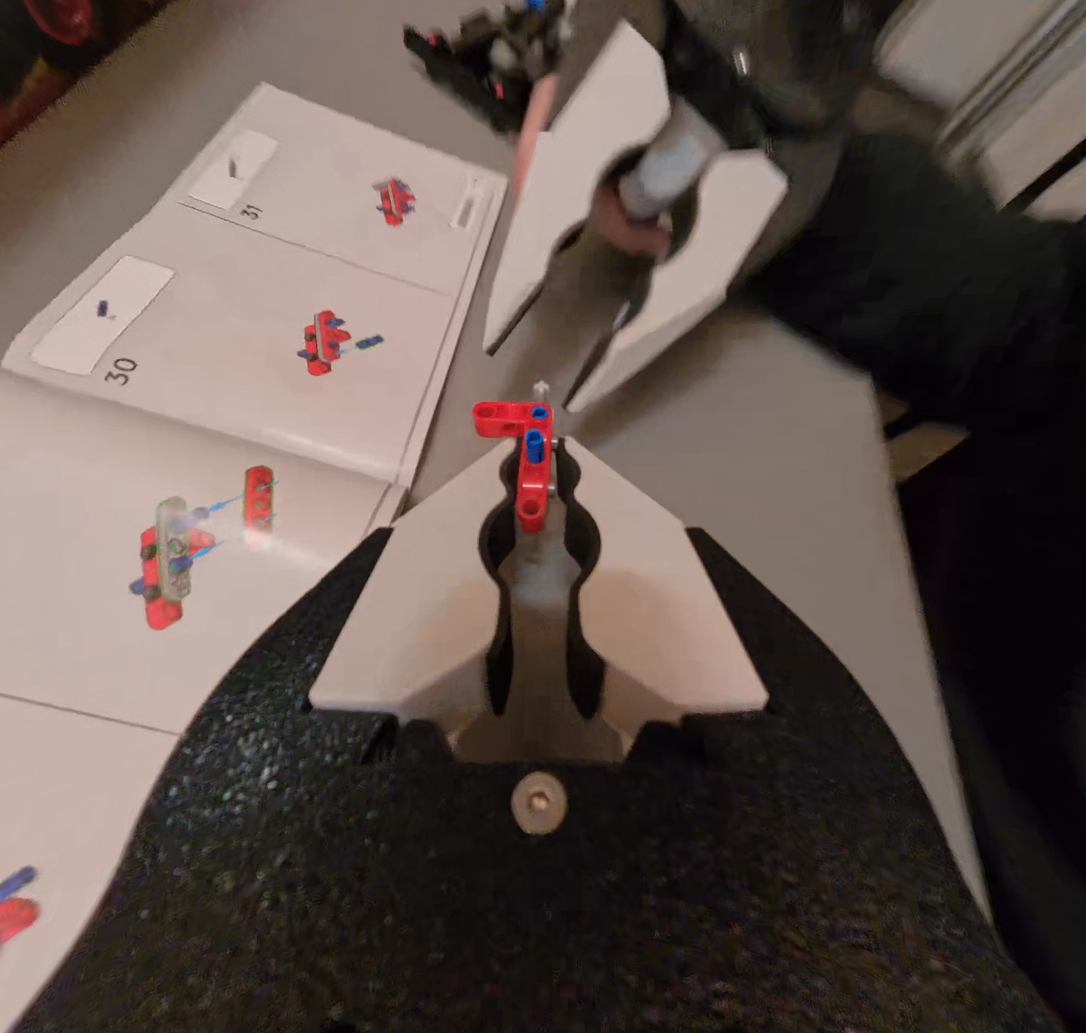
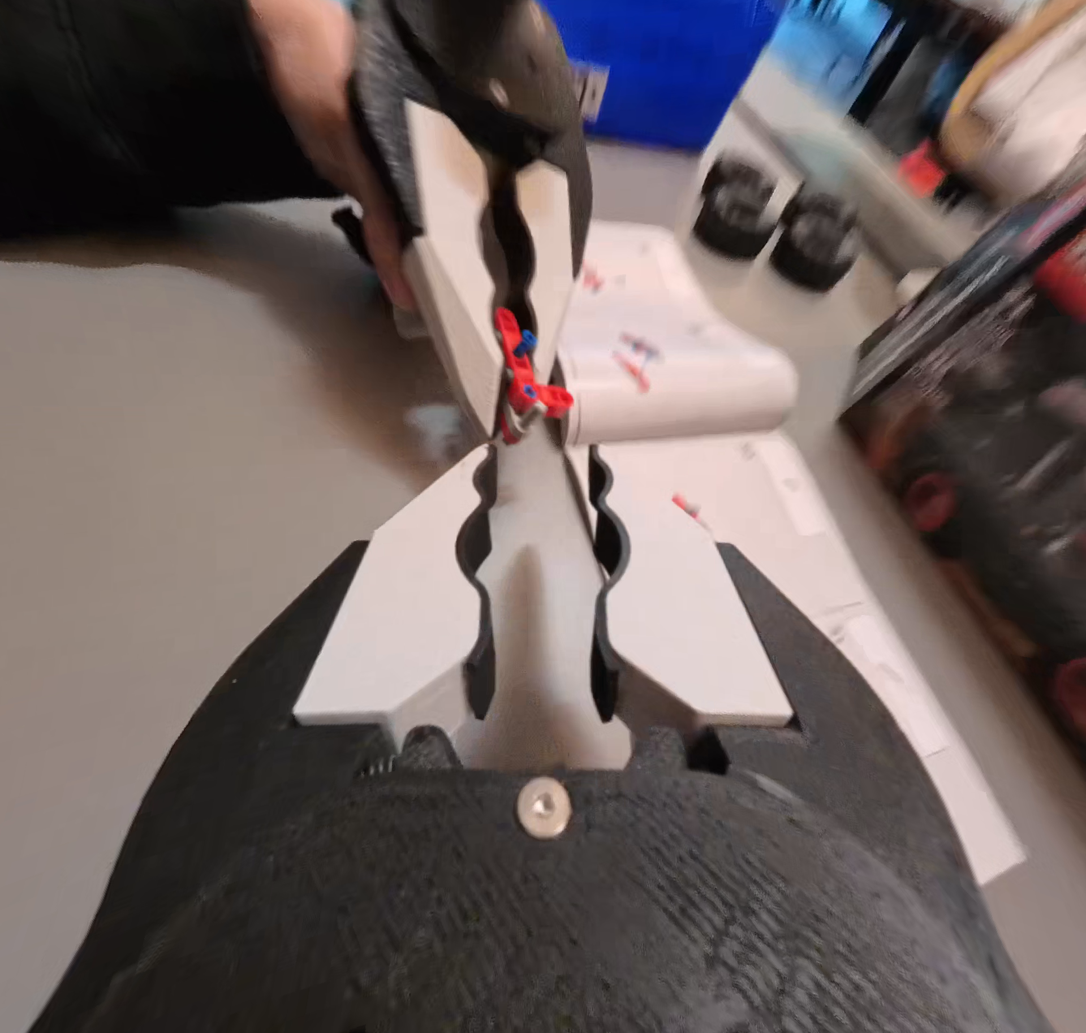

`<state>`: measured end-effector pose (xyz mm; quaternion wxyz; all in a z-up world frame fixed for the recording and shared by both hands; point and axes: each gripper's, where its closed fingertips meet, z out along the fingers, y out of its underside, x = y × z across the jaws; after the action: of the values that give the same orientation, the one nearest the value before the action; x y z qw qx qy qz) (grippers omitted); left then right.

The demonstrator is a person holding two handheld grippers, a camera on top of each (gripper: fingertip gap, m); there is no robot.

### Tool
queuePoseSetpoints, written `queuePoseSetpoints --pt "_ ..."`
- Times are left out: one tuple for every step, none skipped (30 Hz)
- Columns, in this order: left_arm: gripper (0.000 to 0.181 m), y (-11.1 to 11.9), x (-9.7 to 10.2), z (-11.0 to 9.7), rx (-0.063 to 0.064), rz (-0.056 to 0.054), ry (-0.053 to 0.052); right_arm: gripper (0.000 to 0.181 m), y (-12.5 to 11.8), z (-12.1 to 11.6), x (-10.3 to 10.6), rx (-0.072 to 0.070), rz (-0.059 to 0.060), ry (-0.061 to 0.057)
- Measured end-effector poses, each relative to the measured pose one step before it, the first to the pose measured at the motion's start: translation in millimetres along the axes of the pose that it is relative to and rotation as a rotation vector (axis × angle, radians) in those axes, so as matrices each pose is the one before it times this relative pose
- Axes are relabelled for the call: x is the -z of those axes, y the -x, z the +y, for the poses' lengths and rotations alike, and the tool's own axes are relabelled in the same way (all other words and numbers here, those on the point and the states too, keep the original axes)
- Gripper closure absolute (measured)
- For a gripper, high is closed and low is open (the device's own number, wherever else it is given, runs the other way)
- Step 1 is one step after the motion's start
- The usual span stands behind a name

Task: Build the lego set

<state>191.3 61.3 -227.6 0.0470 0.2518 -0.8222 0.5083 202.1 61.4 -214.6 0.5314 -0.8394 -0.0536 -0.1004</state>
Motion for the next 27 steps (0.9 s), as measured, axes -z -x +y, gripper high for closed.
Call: queuePoseSetpoints --pt "0.174 -1.66 3.64 -6.97 0.0663 0.0399 -0.0534 0.152 -0.31 -8.85 1.05 0.0883 0.0553 -0.0426" --pt "0.174 -1.88 3.71 -6.82 0.0604 0.0391 -0.0504 0.152 -2.62 -3.52 -0.1 0.0853 0.0626 -0.0052" --pt "0.175 -3.0 3.67 -6.21 0.0521 0.0417 -0.0465 0.152 -1.02 0.8 -0.82 0.0843 0.0385 0.0223" --pt "0.174 -4.21 3.47 -5.48 0.0426 0.0443 -0.0406 0.152 1.5 -0.28 -0.41 0.0768 0.0136 0.0113" --pt "0.174 -3.76 3.29 -4.65 0.0318 0.0373 -0.0337 0.155 0.62 -4.28 0.73 0.0601 0.0178 -0.0156" --pt "0.174 -2.95 2.61 -3.01 0.0222 0.0281 -0.0217 0.155 -3.44 -6.99 1.72 0.0297 0.0381 -0.0328" --pt "0.174 -3.19 1.72 -0.54 0.0162 0.0275 -0.0046 0.155 -1.65 -7.81 1.51 0.0075 0.0177 -0.0397" --pt "0.174 -3.68 1.01 1.17 0.0127 0.0297 0.0068 0.156 -0.83 -6.4 0.87 -0.0032 0.0081 -0.0341" --pt "0.174 -3.32 0.18 1.44 0.0107 0.0265 0.0086 0.156 -1.14 -3.44 0.37 0.0036 0.0097 -0.0199" --pt "0.174 -2.7 -0.08 1.67 0.0099 0.0227 0.0079 0.158 2.43 -1.99 0.15 0.0079 -0.0137 -0.0153" --pt "0.174 -1.97 -0.47 1.83 0.009 0.0177 0.0093 0.159 2.24 -1.33 -0.1 -0.0038 -0.0125 -0.0122" --pt "0.174 -0.57 -0.4 2.03 0.0072 0.0082 0.0103 0.159 2.37 -2.27 0.26 -0.0035 -0.0136 -0.0171" --pt "0.174 0.53 -0.38 2.14 0.0054 0.0008 0.0107 0.162 3.04 -3.14 0.64 0.0011 -0.0188 -0.0208" --pt "0.174 -0.22 -0.51 2.3 0.0046 0.005 0.0127 0.164 0.97 -2.23 0.55 -0.0006 -0.006 -0.014" --pt "0.174 -1.41 -0.59 2.35 0.0041 0.0123 0.0128 0.166 1.1 -1.96 0.49 -0.0055 -0.0091 -0.0128" --pt "0.174 -0.75 -0.68 1.62 0.0024 0.0077 0.0085 0.167 1.57 -0.64 -0.14 -0.013 -0.0136 -0.0079" --pt "0.174 0.8 -0.38 0.84 0.0008 -0.0028 0.004 0.168 0.73 1.48 -0.45 -0.0081 -0.0075 0.0047" --pt "0.174 0.98 -0.04 1.18 0.0017 -0.0025 0.0063 0.169 1.02 1.02 -0.14 0.0052 -0.0058 0.0038" --pt "0.175 -0.31 -0.08 1.79 0.0021 0.0054 0.01 0.169 1.98 -0.38 -0.04 0.0016 -0.0119 -0.0033" --pt "0.175 -0.07 0.12 1.12 0.003 0.0045 0.0058 0.17 0.83 0.02 -0.15 -0.0027 -0.0056 0.0006" --pt "0.175 0.33 0.12 0.4 0.0058 0.0014 0.0003 0.171 0.16 0.56 -0.33 0.0042 0.0004 0.0011" --pt "0.175 0.0 0.14 0.97 0.0075 0.0038 0.0048 0.171 0.94 0.1 -0.13 0.009 -0.0053 -0.0009" --pt "0.175 -0.27 -0.02 1.8 0.0055 0.005 0.0097 0.171 1.87 -0.28 -0.12 0.0064 -0.0115 -0.0026" --pt "0.175 0.24 -0.05 1.64 0.0026 0.0004 0.009 0.171 1.64 0.17 -0.43 0.0067 -0.0077 0.0007" --pt "0.175 1.01 -0.04 1.47 0.0028 -0.0051 0.0078 0.171 1.35 1.28 -0.63 0.015 -0.0038 0.0088" --pt "0.175 1.2 -0.08 2.23 0.0035 -0.0055 0.0122 0.171 2.05 1.53 -0.59 0.016 -0.0094 0.0098" --pt "0.175 0.81 -0.09 2.36 0.0013 -0.0036 0.0133 0.172 1.95 0.94 -0.55 0.0072 -0.0101 0.0045"
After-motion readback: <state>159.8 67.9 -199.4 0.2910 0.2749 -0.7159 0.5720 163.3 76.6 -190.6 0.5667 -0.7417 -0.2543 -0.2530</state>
